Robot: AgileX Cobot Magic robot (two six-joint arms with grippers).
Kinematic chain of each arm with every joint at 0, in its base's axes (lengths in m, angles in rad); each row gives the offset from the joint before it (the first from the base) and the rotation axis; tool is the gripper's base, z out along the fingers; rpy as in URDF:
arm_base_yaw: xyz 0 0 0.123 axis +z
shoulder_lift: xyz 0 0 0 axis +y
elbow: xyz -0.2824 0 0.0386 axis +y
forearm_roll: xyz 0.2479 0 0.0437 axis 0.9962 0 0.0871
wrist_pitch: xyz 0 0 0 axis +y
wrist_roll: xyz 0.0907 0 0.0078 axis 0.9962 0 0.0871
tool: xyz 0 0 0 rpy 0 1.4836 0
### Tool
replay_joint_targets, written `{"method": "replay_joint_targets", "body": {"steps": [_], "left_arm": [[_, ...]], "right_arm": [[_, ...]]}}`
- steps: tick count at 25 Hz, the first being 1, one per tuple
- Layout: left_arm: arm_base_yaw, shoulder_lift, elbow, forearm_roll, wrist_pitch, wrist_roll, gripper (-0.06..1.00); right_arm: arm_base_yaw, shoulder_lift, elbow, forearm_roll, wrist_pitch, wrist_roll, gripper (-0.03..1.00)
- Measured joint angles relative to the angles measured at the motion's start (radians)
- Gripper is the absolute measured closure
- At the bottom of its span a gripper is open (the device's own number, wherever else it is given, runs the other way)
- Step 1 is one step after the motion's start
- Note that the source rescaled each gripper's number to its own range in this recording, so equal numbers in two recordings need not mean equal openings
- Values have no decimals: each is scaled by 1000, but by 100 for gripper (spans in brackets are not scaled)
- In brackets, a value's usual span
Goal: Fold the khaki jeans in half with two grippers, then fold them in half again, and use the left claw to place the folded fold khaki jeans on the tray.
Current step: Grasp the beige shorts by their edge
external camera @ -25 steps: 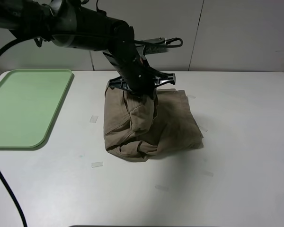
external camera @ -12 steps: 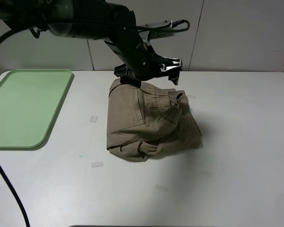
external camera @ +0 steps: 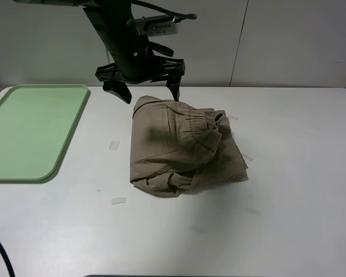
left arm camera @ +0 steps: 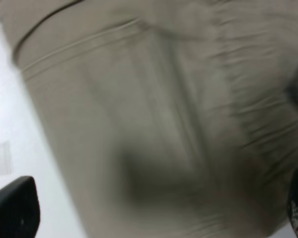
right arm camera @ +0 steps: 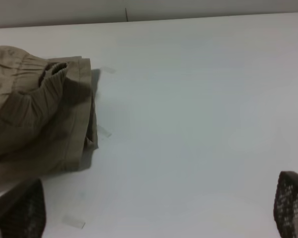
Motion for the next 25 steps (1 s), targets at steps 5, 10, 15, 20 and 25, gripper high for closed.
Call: {"method": "replay_joint_targets", "body": {"steps": [5,10,15,20,25], "left_arm": [[51,0,58,0,-1,19,-5],[67,0,164,0,-78,16,-5],[67,2,266,-7,-194,-28,-5],[67,46,296,-31,-321,-57,-6],[67,106,301,-71,-395,-59,-6]], "right_arm": [[0,0,0,0,0,0,-3],[0,0,0,0,0,0,-3],[0,0,0,0,0,0,-3],[0,0,0,0,0,0,-3],[0,0,0,0,0,0,-3]]}}
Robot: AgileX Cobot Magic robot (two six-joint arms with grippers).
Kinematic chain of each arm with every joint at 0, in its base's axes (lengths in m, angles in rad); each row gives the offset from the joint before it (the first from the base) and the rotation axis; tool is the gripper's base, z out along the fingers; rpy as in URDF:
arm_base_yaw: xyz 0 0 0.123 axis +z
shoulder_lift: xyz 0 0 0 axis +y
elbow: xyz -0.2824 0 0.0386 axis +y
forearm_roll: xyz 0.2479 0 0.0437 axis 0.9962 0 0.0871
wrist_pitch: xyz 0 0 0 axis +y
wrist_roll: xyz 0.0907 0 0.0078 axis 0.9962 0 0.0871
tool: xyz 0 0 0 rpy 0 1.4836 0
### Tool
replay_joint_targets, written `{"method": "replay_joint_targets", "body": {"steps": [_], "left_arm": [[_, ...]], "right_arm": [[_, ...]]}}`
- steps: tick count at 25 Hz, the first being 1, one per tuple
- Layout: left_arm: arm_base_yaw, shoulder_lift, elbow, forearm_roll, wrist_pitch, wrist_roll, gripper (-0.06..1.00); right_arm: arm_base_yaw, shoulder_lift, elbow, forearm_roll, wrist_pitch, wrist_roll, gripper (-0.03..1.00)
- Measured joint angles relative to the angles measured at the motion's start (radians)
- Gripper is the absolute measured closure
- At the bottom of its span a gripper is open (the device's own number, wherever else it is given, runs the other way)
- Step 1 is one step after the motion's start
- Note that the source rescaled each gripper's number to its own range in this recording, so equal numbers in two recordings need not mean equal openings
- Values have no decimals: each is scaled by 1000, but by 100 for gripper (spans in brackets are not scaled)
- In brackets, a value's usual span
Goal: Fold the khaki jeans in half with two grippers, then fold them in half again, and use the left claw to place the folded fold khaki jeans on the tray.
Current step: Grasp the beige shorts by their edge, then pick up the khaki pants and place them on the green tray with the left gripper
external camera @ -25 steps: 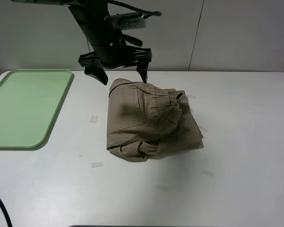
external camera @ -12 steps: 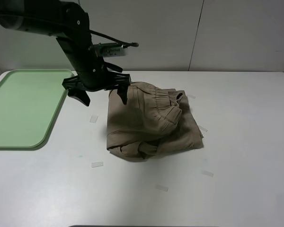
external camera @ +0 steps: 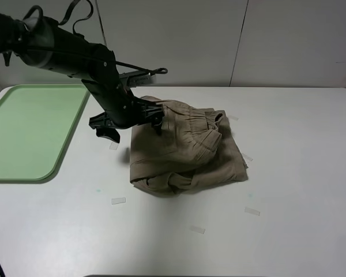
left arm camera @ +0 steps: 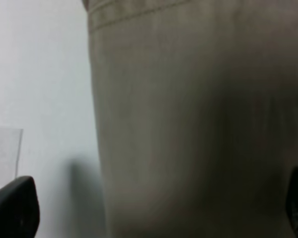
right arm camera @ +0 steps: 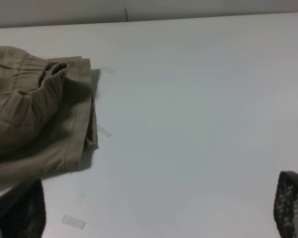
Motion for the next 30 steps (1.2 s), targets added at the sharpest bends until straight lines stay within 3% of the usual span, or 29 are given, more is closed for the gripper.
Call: {"method": "replay_joint_targets", "body": {"steps": [12,16,24,25,30], "left_arm": [[-35,82,0,-2,-136,-3,-2],[-36,88,0,-3,-147,-5,21],[-36,85,-4,-6,-130,-8,82],[-36,83,-7,-6,-123,-8,86],[-20,53,-18,5,-45,10,86]], "right_arm": [[0,0,0,0,0,0,-3],[0,0,0,0,0,0,-3],[0,0,0,0,0,0,-3],[0,0,0,0,0,0,-3],[0,0,0,0,0,0,-3]]}}
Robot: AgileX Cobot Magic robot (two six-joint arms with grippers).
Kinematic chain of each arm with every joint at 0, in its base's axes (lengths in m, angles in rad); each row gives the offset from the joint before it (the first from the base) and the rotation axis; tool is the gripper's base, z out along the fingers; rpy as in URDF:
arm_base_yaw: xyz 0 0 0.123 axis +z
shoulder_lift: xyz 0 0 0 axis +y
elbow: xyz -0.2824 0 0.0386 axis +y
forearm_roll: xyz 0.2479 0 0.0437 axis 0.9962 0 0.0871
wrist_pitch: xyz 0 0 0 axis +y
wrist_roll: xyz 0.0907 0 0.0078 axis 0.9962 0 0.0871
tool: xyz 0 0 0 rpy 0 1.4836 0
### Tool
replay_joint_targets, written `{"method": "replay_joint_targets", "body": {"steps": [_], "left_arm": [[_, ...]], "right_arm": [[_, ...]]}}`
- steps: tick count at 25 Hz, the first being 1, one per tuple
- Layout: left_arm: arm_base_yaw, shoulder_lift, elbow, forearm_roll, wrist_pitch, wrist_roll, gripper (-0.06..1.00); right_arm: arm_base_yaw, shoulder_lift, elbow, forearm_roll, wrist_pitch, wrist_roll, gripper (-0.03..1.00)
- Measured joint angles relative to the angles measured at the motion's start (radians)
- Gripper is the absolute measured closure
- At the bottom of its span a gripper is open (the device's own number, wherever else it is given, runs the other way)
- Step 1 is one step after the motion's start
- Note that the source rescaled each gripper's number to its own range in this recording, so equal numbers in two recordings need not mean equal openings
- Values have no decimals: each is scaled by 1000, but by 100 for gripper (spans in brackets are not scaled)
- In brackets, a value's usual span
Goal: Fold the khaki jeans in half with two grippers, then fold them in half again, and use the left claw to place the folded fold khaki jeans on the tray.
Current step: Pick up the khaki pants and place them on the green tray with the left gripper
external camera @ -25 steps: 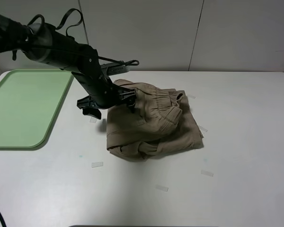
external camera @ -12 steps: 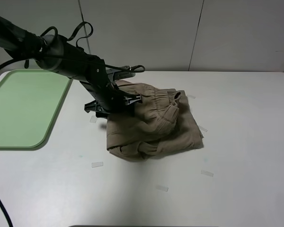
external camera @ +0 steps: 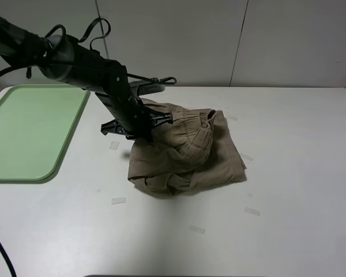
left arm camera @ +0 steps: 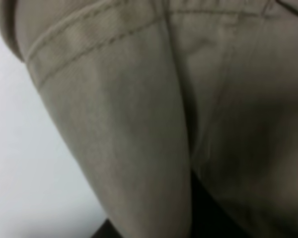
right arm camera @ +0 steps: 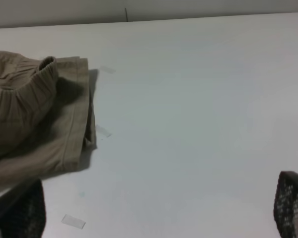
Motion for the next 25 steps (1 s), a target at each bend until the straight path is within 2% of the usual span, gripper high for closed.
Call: {"method": "replay_joint_targets", "body": {"steps": [4,12,25], "left_arm": [[44,-67,0,7,102,49,86],[177,-190,0,15,282,226,86],[472,-235,0,16,400,495,86]], "right_arm": [[0,0,0,0,0,0,-3],[0,0,0,0,0,0,-3],[0,0,0,0,0,0,-3]]}}
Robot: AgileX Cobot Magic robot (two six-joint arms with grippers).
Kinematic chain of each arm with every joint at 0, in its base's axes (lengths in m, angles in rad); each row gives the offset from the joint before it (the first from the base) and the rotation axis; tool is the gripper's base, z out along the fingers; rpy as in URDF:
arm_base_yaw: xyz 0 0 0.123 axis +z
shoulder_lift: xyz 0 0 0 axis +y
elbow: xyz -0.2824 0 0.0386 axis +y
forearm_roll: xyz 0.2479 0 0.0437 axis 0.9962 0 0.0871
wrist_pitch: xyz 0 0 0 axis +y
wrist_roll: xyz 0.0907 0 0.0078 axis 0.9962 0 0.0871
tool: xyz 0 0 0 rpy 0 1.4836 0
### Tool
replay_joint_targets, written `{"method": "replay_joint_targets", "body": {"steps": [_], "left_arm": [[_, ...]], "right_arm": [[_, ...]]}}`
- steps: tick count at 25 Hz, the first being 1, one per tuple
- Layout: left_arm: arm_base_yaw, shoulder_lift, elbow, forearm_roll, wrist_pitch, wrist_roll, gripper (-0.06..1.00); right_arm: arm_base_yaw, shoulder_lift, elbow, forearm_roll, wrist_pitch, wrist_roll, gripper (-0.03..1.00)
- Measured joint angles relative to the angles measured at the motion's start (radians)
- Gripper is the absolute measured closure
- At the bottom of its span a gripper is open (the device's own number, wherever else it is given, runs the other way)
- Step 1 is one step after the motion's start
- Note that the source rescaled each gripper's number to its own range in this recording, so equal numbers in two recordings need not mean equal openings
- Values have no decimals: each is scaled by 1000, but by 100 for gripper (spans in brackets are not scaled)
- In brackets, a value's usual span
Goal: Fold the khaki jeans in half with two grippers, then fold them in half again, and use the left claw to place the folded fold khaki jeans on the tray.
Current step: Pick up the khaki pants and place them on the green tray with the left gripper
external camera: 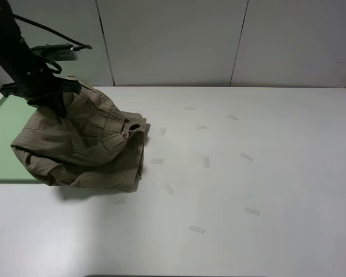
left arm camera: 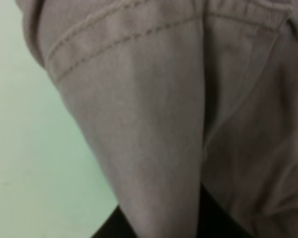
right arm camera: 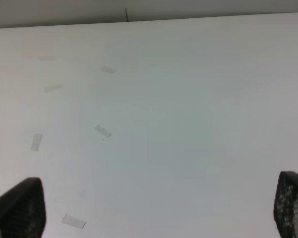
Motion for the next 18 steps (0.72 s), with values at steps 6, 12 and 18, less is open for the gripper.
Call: {"method": "replay_joint_targets", "body": {"steps": [6,12,18], "left_arm": [[132,0,0,-1,2,101,86],[248,0,0,-1,-66,211,86],[333,9,0,-4,-152,267,86]], "right_arm": [[0,0,0,0,0,0,-3],[0,0,0,0,0,0,-3],[0,0,0,0,0,0,-3]]}}
